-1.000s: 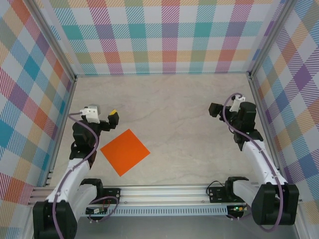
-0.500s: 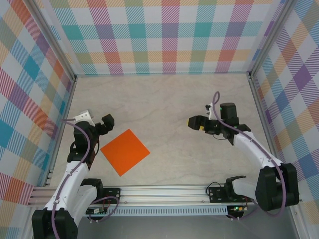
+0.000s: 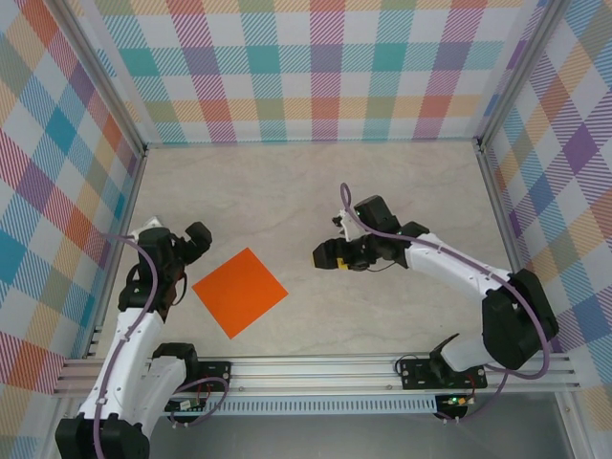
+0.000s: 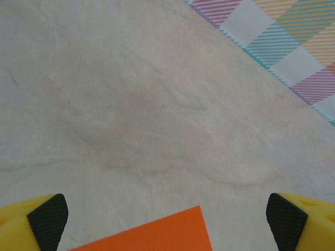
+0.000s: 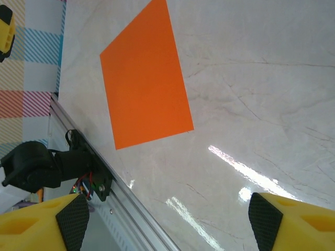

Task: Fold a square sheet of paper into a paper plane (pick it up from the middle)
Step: Move the square sheet of paper to the center of the table.

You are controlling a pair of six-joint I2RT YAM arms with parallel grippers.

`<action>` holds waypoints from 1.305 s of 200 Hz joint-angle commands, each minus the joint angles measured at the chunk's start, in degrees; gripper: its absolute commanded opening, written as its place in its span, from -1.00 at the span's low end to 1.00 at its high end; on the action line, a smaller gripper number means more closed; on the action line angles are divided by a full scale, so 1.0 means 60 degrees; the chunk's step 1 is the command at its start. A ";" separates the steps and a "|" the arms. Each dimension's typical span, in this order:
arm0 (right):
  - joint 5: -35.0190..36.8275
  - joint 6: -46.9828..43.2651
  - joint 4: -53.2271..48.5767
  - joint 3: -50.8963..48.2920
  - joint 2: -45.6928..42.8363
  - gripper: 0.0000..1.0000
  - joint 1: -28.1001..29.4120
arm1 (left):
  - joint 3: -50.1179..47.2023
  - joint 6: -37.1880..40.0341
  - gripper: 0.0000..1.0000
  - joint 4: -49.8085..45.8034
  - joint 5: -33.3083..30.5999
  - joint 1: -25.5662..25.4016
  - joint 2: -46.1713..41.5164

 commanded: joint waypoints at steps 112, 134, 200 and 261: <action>0.0800 0.1234 0.1053 0.0327 0.1253 0.35 0.2101 | 0.0379 -0.0594 1.00 -0.3624 0.1077 0.0023 -0.0474; 0.0457 0.1251 0.1263 0.0893 0.2123 0.30 0.2378 | 0.0476 -0.0862 1.00 -0.3842 0.0777 0.0027 -0.0785; -0.0102 0.1124 0.1048 0.3134 0.4584 0.09 0.3165 | 0.0940 -0.1474 1.00 -0.4940 -0.1002 0.0025 -0.0961; 0.0353 0.0843 -0.0128 0.5311 0.6437 0.06 0.3587 | 0.0873 -0.1451 1.00 -0.4745 -0.1223 0.0020 -0.0943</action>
